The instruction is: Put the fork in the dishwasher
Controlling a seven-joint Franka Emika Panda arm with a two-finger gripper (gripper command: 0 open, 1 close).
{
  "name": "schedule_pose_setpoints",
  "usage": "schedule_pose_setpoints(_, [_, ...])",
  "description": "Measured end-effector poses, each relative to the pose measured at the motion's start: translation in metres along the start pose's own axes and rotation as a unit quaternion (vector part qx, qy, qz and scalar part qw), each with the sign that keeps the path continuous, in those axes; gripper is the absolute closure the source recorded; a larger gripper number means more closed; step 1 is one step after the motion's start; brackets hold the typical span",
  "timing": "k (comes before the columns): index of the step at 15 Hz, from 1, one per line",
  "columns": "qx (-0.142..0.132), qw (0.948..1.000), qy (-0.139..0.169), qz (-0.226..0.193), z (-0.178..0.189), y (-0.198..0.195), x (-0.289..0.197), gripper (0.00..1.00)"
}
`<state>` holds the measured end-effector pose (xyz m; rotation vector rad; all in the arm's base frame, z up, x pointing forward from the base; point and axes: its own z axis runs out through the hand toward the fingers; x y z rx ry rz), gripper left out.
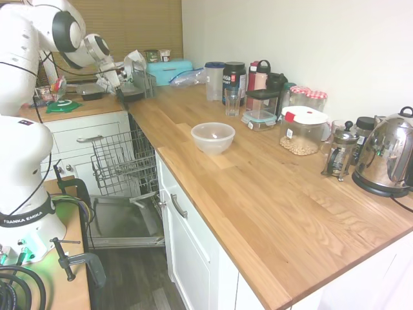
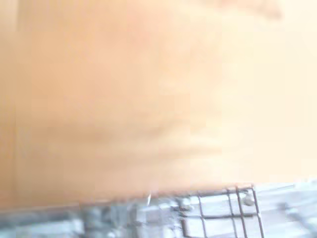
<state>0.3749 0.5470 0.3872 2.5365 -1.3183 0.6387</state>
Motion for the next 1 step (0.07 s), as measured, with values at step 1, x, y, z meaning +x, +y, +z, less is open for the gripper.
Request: schedule_pose_setpoints(1, [0.017, 0.9994, -0.023, 0.019, -0.0079, -0.0004, 0.0255, 0.00])
